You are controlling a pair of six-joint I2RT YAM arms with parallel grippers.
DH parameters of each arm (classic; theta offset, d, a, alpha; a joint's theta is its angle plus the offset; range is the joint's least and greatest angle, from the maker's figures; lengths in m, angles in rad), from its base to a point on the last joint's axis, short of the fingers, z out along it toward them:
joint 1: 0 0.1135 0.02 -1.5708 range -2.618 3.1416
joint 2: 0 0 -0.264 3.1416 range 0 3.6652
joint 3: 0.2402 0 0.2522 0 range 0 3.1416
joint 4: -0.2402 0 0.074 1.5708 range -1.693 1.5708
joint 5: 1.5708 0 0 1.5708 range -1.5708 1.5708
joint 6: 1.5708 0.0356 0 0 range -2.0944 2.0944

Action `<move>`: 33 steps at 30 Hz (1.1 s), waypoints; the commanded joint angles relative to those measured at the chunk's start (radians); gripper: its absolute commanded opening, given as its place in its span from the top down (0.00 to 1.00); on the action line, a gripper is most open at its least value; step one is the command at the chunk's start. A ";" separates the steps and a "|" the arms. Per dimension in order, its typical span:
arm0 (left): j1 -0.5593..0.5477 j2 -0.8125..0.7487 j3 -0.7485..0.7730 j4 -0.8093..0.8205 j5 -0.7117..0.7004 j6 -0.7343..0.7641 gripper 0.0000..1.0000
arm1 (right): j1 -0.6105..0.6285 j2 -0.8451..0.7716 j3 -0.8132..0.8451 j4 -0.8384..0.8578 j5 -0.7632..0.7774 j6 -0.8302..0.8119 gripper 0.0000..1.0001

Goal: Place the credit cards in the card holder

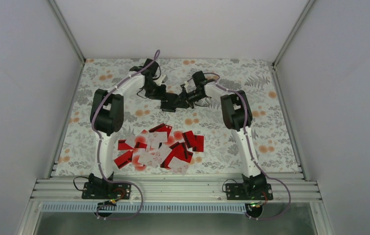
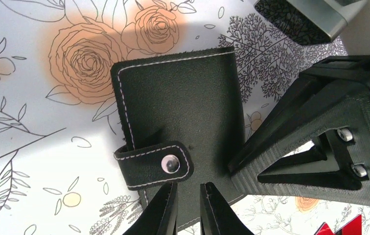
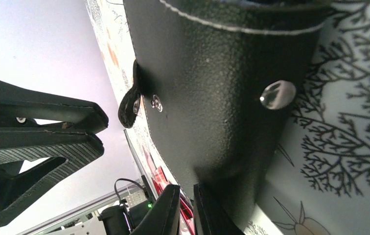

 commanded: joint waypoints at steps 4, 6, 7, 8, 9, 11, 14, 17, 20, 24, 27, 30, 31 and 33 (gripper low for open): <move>-0.001 0.039 0.033 0.015 0.022 0.000 0.87 | -0.002 0.068 0.011 -0.011 0.093 -0.013 0.91; 0.000 0.044 0.033 0.017 0.021 0.001 0.87 | -0.002 0.070 0.017 -0.015 0.092 -0.015 0.91; -0.001 0.047 0.034 0.017 0.018 0.002 0.87 | -0.002 0.072 0.019 -0.016 0.092 -0.017 0.91; -0.001 0.048 0.033 0.017 0.012 0.003 0.87 | -0.002 0.074 0.022 -0.019 0.092 -0.017 0.91; 0.000 0.048 0.031 0.019 0.009 0.003 0.87 | -0.002 0.074 0.024 -0.021 0.092 -0.018 0.91; -0.001 0.050 0.031 0.022 0.004 0.005 0.87 | -0.003 0.075 0.026 -0.021 0.092 -0.020 0.91; 0.000 0.060 0.037 0.024 0.014 0.008 0.87 | -0.002 0.076 0.025 -0.023 0.090 -0.019 0.91; 0.000 0.070 0.046 0.019 0.022 0.017 0.88 | -0.002 0.077 0.030 -0.024 0.091 -0.019 0.91; 0.000 0.059 0.055 0.010 0.042 0.025 0.90 | -0.002 0.075 0.038 -0.030 0.095 -0.022 0.90; 0.000 -0.003 0.058 -0.008 0.076 0.026 0.87 | -0.002 0.066 0.058 -0.044 0.107 -0.030 0.90; 0.007 -0.041 0.054 -0.017 0.041 0.010 0.83 | -0.002 0.069 0.061 -0.045 0.107 -0.033 0.90; 0.022 -0.049 0.047 -0.023 -0.028 -0.012 0.81 | -0.002 0.074 0.059 -0.047 0.104 -0.032 0.90; 0.028 -0.043 0.047 -0.026 -0.037 -0.013 0.81 | -0.003 0.074 0.058 -0.046 0.104 -0.032 0.90; 0.033 -0.024 0.056 -0.035 -0.047 -0.009 0.81 | -0.002 0.074 0.056 -0.044 0.104 -0.030 0.90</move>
